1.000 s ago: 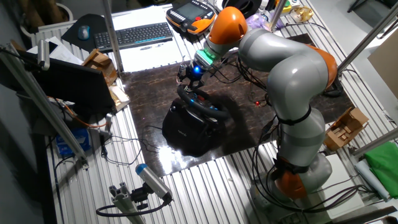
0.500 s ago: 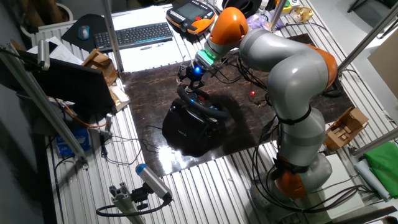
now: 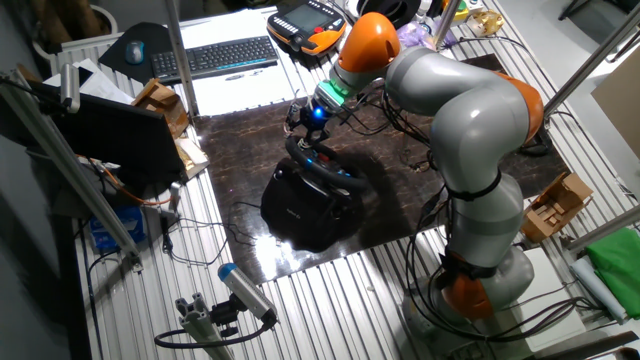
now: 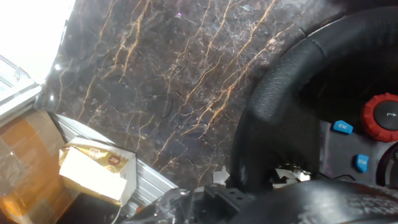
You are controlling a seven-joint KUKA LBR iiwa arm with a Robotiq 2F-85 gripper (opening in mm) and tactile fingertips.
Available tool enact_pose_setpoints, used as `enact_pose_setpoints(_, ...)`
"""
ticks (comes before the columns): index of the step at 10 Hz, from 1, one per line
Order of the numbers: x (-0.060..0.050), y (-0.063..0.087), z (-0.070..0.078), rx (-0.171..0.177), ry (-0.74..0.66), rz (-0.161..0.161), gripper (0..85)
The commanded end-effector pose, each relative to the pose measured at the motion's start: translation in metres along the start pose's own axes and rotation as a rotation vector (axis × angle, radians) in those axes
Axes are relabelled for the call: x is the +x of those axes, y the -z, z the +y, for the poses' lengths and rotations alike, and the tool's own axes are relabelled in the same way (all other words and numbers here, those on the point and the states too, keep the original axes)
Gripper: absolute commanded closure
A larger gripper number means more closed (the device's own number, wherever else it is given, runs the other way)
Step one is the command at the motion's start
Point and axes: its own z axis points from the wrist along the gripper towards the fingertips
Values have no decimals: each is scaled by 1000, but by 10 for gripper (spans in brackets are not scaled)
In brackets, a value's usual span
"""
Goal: Rotate the steering wheel 90 degrees clockwise
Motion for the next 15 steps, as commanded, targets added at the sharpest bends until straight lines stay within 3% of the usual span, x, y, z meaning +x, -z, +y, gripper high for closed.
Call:
enact_pose_setpoints(1,0,0,0,-3,-4,-3,447)
enact_pose_setpoints(12,-10,-2,-6,-11,-43,-27,387)
enact_pose_setpoints(15,-1,2,-5,-5,-57,-21,377)
